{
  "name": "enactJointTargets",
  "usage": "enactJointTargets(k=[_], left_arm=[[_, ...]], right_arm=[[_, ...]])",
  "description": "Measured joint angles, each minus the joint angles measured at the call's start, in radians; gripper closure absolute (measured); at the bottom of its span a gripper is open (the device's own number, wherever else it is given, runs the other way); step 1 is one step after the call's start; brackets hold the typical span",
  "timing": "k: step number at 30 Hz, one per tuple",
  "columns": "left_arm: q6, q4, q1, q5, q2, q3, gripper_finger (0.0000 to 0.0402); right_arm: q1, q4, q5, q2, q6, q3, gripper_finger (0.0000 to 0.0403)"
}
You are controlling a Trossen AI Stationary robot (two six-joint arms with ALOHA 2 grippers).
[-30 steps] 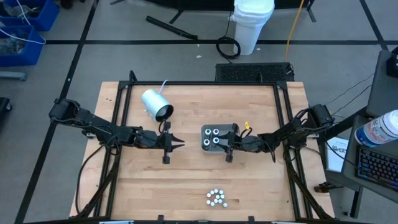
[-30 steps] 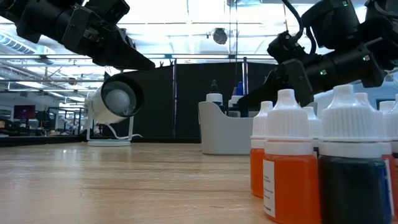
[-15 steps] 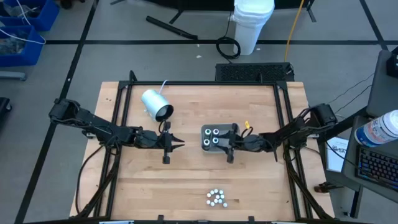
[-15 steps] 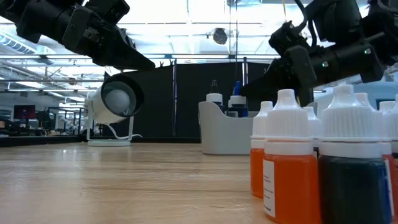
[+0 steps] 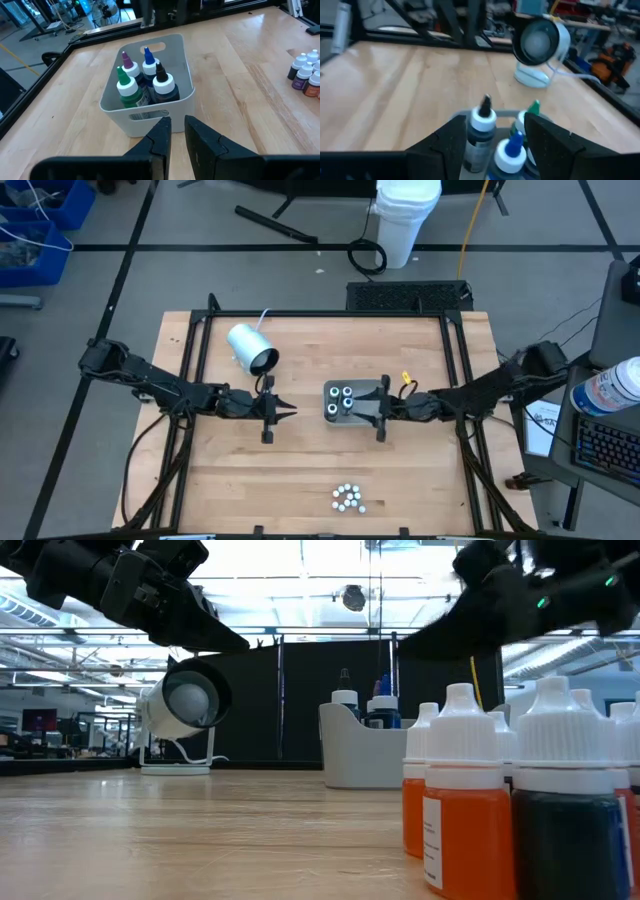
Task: Pick & Place food coloring
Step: Put the small green food coloring bottle into the gray bin
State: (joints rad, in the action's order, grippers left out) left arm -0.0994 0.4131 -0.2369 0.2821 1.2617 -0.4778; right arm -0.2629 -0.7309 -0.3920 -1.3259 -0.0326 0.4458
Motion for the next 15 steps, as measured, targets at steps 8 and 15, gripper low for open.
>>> enactJointTargets(k=[8, 15], left_arm=[[-0.037, -0.007, 0.000, 0.000, 0.000, 0.000, 0.0339], [-0.080, 0.006, 0.001, 0.008, 0.000, 0.000, 0.0339]], right_arm=[[-0.094, 0.151, -0.001, 0.240, -0.072, 0.000, 0.0222], [-0.115, 0.213, 0.000, 0.303, -0.039, -0.068, 0.0276]])
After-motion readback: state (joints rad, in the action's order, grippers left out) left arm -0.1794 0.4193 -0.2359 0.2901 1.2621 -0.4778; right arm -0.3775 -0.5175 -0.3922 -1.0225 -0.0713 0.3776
